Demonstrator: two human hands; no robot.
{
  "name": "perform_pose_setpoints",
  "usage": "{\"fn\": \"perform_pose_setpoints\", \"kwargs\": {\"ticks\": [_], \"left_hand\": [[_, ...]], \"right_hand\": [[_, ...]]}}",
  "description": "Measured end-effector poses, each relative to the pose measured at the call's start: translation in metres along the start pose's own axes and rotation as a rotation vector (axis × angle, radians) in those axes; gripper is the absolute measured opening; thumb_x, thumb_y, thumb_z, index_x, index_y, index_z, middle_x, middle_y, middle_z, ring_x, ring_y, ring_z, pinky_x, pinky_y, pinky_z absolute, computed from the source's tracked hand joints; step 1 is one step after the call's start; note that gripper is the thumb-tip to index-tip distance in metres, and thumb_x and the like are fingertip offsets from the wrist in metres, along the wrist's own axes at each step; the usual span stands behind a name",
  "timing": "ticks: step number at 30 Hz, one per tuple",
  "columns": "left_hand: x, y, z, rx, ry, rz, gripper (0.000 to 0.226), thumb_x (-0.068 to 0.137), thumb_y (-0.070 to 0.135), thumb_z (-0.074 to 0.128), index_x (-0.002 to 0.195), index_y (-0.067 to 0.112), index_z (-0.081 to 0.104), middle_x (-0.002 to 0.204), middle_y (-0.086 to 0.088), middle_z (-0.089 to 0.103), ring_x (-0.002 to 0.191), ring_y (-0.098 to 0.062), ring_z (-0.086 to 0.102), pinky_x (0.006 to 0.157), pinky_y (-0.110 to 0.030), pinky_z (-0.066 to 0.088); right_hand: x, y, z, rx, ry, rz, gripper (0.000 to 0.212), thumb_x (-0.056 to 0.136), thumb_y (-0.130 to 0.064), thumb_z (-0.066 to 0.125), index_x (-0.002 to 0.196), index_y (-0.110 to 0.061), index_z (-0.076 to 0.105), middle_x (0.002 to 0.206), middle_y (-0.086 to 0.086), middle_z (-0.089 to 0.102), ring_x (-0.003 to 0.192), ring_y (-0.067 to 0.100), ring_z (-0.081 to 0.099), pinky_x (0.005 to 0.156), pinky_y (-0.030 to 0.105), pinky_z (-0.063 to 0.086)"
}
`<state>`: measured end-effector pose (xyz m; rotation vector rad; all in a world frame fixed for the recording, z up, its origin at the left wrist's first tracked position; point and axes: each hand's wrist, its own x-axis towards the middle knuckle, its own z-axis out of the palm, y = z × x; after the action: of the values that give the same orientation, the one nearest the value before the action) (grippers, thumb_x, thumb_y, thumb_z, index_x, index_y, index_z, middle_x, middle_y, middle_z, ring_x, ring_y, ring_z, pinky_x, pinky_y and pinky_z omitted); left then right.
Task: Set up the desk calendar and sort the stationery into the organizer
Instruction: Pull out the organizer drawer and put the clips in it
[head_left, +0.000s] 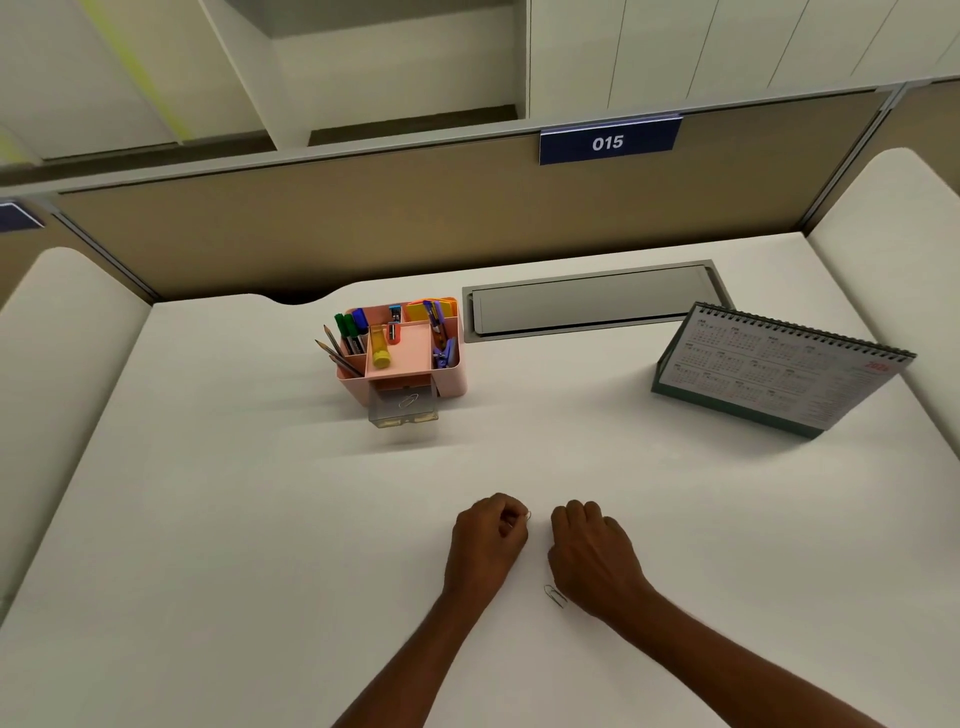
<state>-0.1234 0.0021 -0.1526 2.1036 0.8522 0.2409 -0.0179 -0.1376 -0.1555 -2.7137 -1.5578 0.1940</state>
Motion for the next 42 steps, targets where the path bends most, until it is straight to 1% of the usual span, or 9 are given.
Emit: {"fn": "perform_pose_setpoints", "kwargs": {"ticks": [8, 11, 15, 19, 23, 30, 35, 39, 42], "left_hand": [[0.026, 0.018, -0.068, -0.142, 0.263, 0.025, 0.007, 0.089, 0.019, 0.076, 0.089, 0.026, 0.076, 0.088, 0.015, 0.074, 0.072, -0.009, 0.068, 0.065, -0.023, 0.056], [0.049, 0.02, -0.104, -0.097, 0.422, -0.007, 0.004, 0.088, 0.022, 0.077, 0.092, 0.023, 0.079, 0.091, 0.012, 0.075, 0.072, -0.008, 0.068, 0.068, -0.026, 0.057], [0.083, 0.021, -0.142, 0.11, 0.543, -0.038, 0.015, 0.09, 0.029, 0.076, 0.1, 0.019, 0.08, 0.096, 0.004, 0.078, 0.084, -0.011, 0.07, 0.072, -0.029, 0.058], [0.116, 0.015, -0.158, 0.348, 0.514, -0.202, 0.028, 0.089, 0.038, 0.075, 0.102, 0.013, 0.077, 0.097, -0.005, 0.075, 0.086, -0.024, 0.07, 0.065, -0.028, 0.047], [0.134, 0.016, -0.157, 0.519, 0.384, -0.25, 0.029, 0.095, 0.032, 0.07, 0.101, 0.005, 0.075, 0.093, -0.013, 0.074, 0.088, -0.031, 0.069, 0.071, -0.035, 0.051], [0.154, -0.002, -0.147, 0.75, 0.174, -0.24, 0.026, 0.099, 0.037, 0.061, 0.103, 0.019, 0.079, 0.089, 0.0, 0.074, 0.073, -0.016, 0.055, 0.063, -0.028, 0.043], [0.158, 0.001, -0.146, 0.715, 0.187, -0.256, 0.026, 0.099, 0.035, 0.062, 0.102, 0.015, 0.079, 0.088, -0.003, 0.073, 0.073, -0.017, 0.054, 0.065, -0.029, 0.045], [0.129, 0.025, -0.141, 0.515, 0.356, -0.24, 0.028, 0.097, 0.035, 0.066, 0.099, 0.01, 0.077, 0.089, -0.01, 0.073, 0.081, -0.028, 0.067, 0.068, -0.033, 0.05], [0.088, 0.04, -0.122, 0.408, 0.359, -0.169, 0.021, 0.094, 0.044, 0.067, 0.103, 0.029, 0.079, 0.093, 0.001, 0.075, 0.084, -0.022, 0.069, 0.067, -0.027, 0.046]], "right_hand": [[-0.009, 0.008, 0.008, 0.026, 0.03, -0.023, 0.03, 0.063, 0.0, 0.076, 0.079, -0.016, 0.056, 0.071, 0.001, 0.051, 0.057, 0.021, 0.049, 0.043, 0.03, 0.026], [-0.01, 0.008, 0.006, 0.027, 0.002, -0.002, 0.036, 0.057, 0.001, 0.081, 0.078, -0.017, 0.058, 0.071, -0.001, 0.052, 0.058, 0.02, 0.05, 0.043, 0.03, 0.024], [-0.011, 0.006, 0.003, 0.057, 0.0, 0.038, 0.038, 0.054, 0.002, 0.082, 0.074, -0.017, 0.056, 0.07, 0.0, 0.052, 0.057, 0.021, 0.05, 0.042, 0.03, 0.022], [-0.011, 0.005, 0.003, 0.086, 0.003, 0.066, 0.038, 0.058, 0.0, 0.083, 0.075, -0.018, 0.054, 0.071, -0.001, 0.05, 0.057, 0.02, 0.049, 0.043, 0.029, 0.023], [-0.012, 0.006, 0.003, 0.1, -0.006, 0.077, 0.037, 0.062, -0.004, 0.084, 0.075, -0.02, 0.053, 0.071, -0.003, 0.049, 0.058, 0.019, 0.048, 0.043, 0.029, 0.022], [-0.012, 0.009, 0.004, 0.084, -0.032, 0.064, 0.04, 0.056, -0.002, 0.087, 0.075, -0.018, 0.055, 0.072, -0.001, 0.051, 0.058, 0.02, 0.052, 0.042, 0.029, 0.022], [-0.012, 0.011, 0.004, 0.091, -0.041, 0.069, 0.04, 0.059, -0.004, 0.087, 0.075, -0.019, 0.054, 0.073, -0.002, 0.051, 0.059, 0.019, 0.052, 0.041, 0.029, 0.023], [-0.014, 0.013, 0.004, 0.174, -0.029, 0.088, 0.034, 0.067, -0.006, 0.082, 0.077, -0.019, 0.052, 0.074, -0.003, 0.05, 0.062, 0.019, 0.052, 0.039, 0.03, 0.028], [-0.014, 0.014, -0.001, 0.325, -0.036, 0.154, 0.017, 0.087, -0.013, 0.066, 0.082, -0.02, 0.051, 0.082, -0.005, 0.05, 0.073, 0.018, 0.052, 0.049, 0.034, 0.045]]}}
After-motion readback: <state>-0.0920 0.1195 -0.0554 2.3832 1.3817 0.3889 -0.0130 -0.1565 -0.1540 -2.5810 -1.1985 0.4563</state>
